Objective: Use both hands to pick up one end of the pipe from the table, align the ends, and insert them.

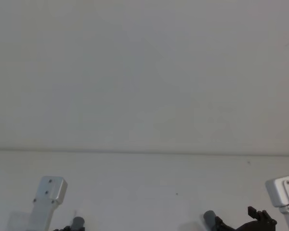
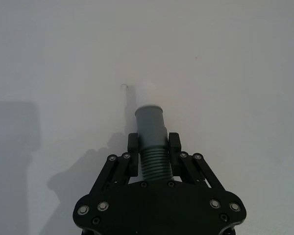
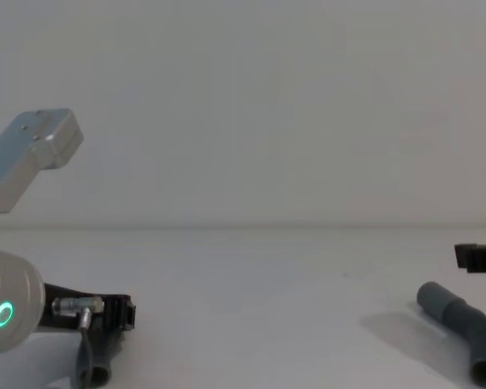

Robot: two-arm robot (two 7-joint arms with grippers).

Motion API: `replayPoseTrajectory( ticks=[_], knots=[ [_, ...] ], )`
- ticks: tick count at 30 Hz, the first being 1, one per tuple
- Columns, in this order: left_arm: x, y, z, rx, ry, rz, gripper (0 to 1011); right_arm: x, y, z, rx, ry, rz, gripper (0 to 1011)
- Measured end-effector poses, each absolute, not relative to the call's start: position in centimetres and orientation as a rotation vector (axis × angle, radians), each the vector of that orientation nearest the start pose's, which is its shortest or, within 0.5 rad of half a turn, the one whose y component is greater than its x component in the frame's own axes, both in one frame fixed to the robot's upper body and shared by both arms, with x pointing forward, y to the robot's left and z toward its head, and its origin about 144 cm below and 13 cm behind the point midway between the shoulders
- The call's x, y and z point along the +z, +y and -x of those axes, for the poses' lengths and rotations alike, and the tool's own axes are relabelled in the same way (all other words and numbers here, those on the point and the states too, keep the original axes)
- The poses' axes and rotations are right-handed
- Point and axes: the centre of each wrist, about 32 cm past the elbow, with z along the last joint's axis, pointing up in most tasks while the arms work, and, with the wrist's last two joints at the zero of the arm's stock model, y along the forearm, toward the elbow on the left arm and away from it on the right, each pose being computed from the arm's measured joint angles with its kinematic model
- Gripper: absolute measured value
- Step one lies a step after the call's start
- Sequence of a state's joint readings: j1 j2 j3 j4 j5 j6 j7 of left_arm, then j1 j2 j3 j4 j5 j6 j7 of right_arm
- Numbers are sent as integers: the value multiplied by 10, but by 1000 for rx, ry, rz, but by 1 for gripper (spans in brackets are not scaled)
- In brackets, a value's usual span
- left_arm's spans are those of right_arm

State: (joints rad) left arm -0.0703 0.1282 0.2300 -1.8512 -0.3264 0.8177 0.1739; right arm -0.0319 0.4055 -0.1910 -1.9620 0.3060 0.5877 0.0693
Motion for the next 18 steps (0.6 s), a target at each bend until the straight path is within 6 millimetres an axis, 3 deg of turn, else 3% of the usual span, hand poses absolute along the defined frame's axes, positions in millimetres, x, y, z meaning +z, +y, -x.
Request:
replayPoseTrajectory(
  ticks=[18],
  knots=[
    [1238, 181, -455, 1343, 428, -369, 327, 1239, -237, -437, -1220, 215, 406, 1000]
  ],
)
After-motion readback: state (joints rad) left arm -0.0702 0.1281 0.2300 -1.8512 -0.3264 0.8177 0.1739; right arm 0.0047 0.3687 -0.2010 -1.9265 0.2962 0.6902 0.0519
